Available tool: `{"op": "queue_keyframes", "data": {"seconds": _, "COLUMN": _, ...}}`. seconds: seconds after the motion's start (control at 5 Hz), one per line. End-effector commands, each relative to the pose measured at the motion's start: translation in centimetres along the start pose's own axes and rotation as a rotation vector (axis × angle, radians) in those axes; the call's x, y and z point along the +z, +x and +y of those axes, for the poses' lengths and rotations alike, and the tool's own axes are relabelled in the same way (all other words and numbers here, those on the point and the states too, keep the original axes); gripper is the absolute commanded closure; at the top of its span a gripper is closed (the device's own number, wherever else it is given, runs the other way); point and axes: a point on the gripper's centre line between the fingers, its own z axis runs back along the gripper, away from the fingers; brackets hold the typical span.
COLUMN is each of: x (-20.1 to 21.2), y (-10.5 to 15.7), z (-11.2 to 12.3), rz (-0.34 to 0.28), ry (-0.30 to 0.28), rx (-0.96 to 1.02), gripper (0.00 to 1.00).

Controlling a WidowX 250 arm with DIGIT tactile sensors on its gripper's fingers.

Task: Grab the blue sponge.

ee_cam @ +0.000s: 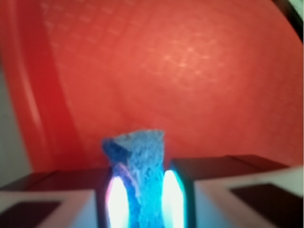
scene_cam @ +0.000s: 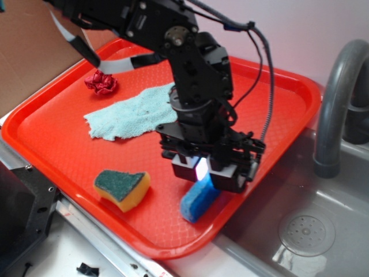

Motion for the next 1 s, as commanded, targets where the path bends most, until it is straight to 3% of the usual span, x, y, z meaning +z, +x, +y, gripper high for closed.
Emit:
{"op": "queue_keyframes", "data": {"seconds": 0.0, "x": 9.7, "y": 1.3, "z": 3.6, "rz": -0.092, "ry": -0.150, "rx": -0.066, "gripper": 1.00}}
{"op": "queue_keyframes", "data": {"seconds": 0.2, "x": 13.7, "y": 1.7, "z": 6.1, "rz": -0.109, "ry": -0.201, "rx": -0.139, "gripper": 1.00}}
{"op": "queue_keyframes", "data": {"seconds": 0.6, "x": 21.0, "y": 1.3, "z": 12.6, "rz": -0.274, "ry": -0.288, "rx": -0.052, "gripper": 1.00}}
{"op": "queue_keyframes", "data": {"seconds": 0.8, "x": 20.8, "y": 2.0, "z": 13.7, "rz": -0.229, "ry": -0.274, "rx": 0.037, "gripper": 1.00}}
